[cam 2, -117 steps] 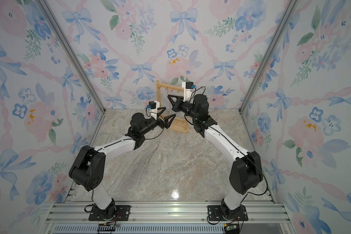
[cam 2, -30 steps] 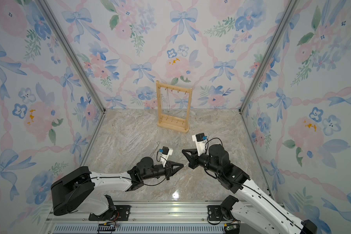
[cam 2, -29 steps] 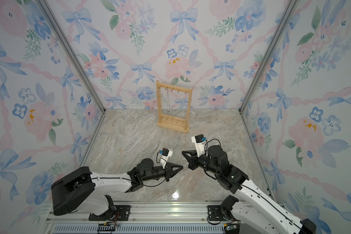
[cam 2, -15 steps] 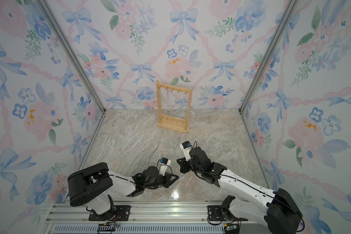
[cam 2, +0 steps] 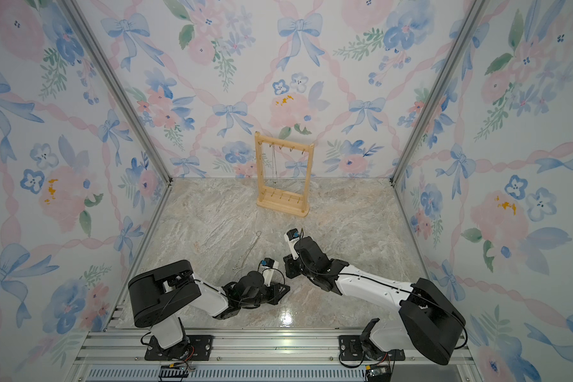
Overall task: Take the necklace off the jewelry display stand
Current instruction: Place the necklace at the center of the board.
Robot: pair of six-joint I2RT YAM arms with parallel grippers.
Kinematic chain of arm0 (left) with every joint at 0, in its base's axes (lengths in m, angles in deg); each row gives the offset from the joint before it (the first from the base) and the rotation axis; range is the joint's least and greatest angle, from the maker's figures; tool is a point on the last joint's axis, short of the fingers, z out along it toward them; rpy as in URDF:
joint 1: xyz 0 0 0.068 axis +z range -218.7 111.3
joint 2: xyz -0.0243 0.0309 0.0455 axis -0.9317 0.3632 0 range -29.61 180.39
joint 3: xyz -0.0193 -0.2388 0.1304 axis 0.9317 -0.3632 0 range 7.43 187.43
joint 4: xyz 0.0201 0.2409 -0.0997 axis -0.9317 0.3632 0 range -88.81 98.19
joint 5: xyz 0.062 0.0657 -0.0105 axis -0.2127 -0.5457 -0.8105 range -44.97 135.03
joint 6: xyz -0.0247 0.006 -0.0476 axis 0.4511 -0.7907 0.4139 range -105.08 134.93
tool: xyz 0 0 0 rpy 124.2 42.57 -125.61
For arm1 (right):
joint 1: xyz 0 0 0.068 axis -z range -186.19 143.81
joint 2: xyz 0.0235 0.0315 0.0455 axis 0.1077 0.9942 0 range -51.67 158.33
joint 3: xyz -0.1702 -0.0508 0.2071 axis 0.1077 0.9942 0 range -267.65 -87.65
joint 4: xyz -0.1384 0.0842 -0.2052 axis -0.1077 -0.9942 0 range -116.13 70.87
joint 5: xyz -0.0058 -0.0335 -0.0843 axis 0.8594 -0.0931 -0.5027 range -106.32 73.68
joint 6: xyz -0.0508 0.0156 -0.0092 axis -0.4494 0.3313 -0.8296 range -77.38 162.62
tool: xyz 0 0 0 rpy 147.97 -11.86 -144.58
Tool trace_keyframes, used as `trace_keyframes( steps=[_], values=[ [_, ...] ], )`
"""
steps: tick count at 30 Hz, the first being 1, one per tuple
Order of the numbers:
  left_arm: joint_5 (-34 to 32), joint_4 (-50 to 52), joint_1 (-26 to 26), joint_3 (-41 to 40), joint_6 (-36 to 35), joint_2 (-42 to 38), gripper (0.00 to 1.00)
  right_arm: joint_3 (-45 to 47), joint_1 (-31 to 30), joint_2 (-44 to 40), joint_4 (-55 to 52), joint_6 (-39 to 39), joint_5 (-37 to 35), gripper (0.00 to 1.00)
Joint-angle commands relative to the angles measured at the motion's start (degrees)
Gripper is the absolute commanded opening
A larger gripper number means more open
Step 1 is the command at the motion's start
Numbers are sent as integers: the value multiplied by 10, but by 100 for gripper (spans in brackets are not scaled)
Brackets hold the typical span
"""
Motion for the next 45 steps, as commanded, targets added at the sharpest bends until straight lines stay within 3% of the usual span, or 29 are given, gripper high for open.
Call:
trace_keyframes(
  steps=[1, 14, 23, 39, 42, 45],
  values=[
    [-18, 22, 1, -7, -28, 8, 3, 20, -2, 4, 56, -20, -20, 0],
    [-70, 25, 0, -24, -67, -3, 11, 49, -3, 25, 106, -9, -7, 0],
    [-92, 27, 0, -44, -72, -36, 26, 42, -3, 50, 110, -4, -4, 0],
    [-123, 35, -2, -79, -86, -110, 70, -19, 5, 118, 68, 5, -2, 0],
    [-112, 35, -2, -80, -96, -129, 68, -34, 9, 129, 55, 10, 1, 0],
    [-82, 35, -5, -72, -97, -135, 45, -57, 17, 145, 26, 17, 3, 0]
  ],
)
